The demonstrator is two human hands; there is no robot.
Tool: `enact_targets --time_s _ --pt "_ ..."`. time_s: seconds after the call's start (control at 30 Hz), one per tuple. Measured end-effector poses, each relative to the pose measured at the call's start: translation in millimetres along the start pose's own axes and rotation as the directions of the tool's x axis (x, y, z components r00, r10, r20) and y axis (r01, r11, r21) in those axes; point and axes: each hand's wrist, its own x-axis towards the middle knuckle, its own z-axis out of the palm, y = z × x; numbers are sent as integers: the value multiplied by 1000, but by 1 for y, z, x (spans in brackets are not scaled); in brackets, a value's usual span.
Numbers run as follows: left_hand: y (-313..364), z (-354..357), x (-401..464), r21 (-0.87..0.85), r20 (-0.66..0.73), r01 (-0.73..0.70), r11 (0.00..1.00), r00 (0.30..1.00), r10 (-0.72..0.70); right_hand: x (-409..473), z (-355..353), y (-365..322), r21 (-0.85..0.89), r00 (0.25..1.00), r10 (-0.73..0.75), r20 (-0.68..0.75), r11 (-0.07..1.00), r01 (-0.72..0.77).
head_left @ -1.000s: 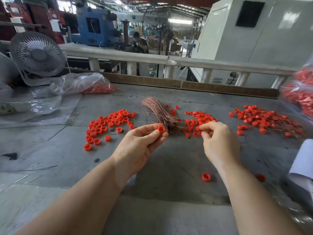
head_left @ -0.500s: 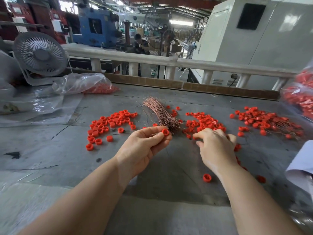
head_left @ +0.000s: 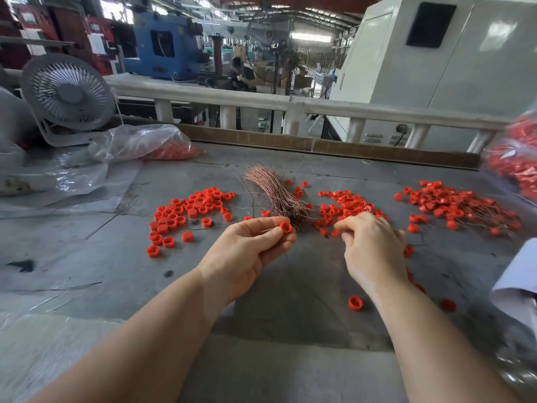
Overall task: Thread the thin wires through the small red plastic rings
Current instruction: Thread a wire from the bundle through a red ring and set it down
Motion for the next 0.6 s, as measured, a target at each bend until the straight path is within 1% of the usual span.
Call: enact_targets --time_s 0.07,0.2,0.23,0.33,0.43,0.53,0.6 --pt "0 0 0 -1 -1 1 1000 1000 -1 0 1 1 -12 1000 9 19 1000 -9" --pt "0 0 0 4 2 1 1000 1000 -1 -1 3 1 -96 992 4 123 995 8" --pt "0 0 0 6 3 1 1000 1000 -1 -2 2 1 -113 991 1 131 994 14" --pt "0 0 0 14 7 2 1000 1000 -3 -2 0 1 -155 994 -19 104 987 35" --pt "0 0 0 18 17 1 1000 1000 -2 -2 -1 -1 -161 994 -27 103 986 43" --pt "0 0 -1 20 23 1 1000 1000 -1 -1 -2 -1 -86 999 -37 15 996 38" --pt "0 0 -1 25 24 3 1000 1000 -3 -1 -3 0 -37 999 -17 -46 999 15"
